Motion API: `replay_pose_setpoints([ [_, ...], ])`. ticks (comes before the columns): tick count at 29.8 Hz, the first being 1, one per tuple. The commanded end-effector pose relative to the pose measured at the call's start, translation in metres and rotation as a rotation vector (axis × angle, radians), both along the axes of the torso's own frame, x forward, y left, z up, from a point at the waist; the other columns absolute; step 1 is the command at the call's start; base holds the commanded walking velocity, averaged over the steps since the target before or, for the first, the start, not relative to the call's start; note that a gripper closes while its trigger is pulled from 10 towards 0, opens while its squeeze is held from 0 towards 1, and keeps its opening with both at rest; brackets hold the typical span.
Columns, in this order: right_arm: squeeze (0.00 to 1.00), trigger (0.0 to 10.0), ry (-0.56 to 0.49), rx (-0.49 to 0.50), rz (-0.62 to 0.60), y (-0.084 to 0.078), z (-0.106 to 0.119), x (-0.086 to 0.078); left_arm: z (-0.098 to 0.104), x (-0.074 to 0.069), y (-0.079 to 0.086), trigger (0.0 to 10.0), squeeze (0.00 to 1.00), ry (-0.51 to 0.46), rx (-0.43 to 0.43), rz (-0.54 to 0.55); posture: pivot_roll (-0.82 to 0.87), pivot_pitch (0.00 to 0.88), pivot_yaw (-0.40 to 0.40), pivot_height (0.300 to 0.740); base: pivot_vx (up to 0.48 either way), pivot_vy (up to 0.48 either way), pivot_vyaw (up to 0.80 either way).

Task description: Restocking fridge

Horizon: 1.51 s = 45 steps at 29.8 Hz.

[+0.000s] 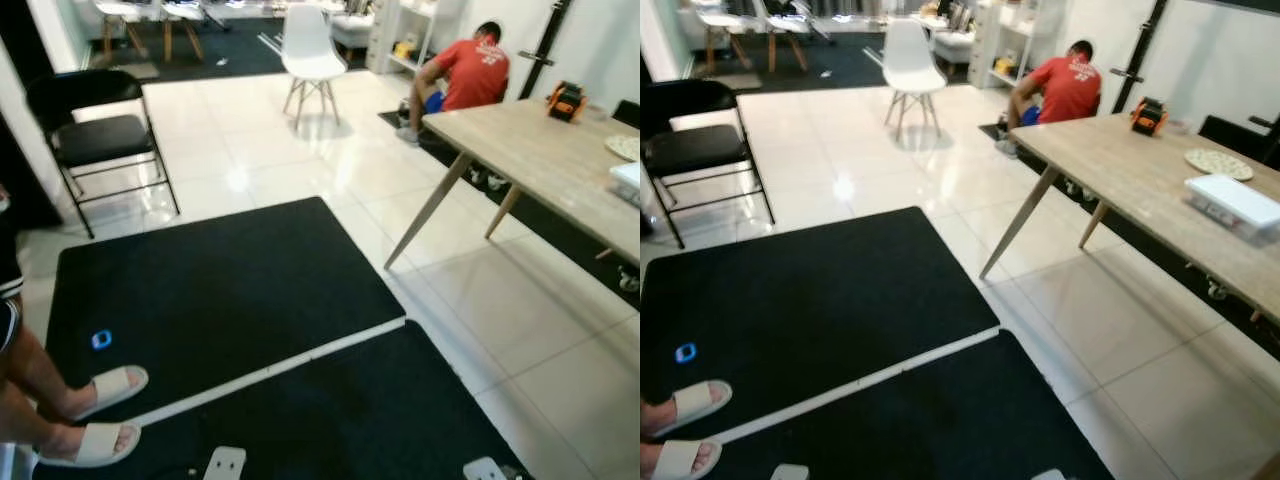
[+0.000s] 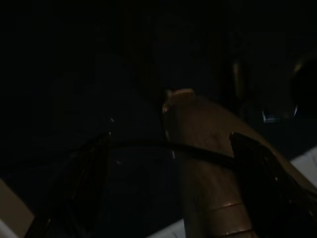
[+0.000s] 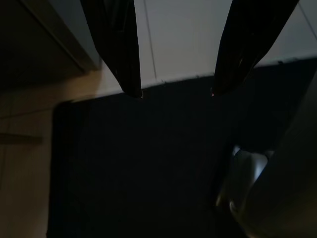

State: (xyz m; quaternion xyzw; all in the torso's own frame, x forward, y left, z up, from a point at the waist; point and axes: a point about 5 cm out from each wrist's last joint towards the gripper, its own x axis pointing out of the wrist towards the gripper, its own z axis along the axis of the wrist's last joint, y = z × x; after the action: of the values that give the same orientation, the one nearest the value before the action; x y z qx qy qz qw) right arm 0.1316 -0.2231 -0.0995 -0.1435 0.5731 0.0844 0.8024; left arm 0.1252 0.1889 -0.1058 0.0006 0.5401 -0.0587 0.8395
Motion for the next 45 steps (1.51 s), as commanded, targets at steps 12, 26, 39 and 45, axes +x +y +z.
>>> replay_pose_setpoints([
  [12,0.00,10.0,0.018,-0.006,0.006,-0.001,0.000,-0.002,0.000,0.000,0.000,10.0,0.00,0.015,0.006,-0.020,-0.06,0.000,-0.023,0.740,0.357,0.000,-0.79],
  [26,0.00,10.0,0.011,-0.012,-0.007,-0.002,-0.001,-0.003,-0.003,-0.008,-0.001,10.0,0.00,0.029,-0.004,0.015,-0.06,0.000,-0.025,0.740,0.356,0.000,-0.79],
  [39,0.00,10.0,-0.009,-0.008,0.002,-0.003,0.001,0.000,-0.008,-0.029,0.000,10.0,0.00,0.066,-0.009,0.065,-0.05,0.000,-0.040,0.740,0.350,0.000,-0.42],
  [45,0.00,10.0,-0.013,-0.008,0.003,-0.003,0.001,0.001,-0.009,-0.033,0.002,10.0,0.00,0.078,0.002,0.079,-0.05,0.000,-0.039,0.740,0.261,0.000,0.00],
])
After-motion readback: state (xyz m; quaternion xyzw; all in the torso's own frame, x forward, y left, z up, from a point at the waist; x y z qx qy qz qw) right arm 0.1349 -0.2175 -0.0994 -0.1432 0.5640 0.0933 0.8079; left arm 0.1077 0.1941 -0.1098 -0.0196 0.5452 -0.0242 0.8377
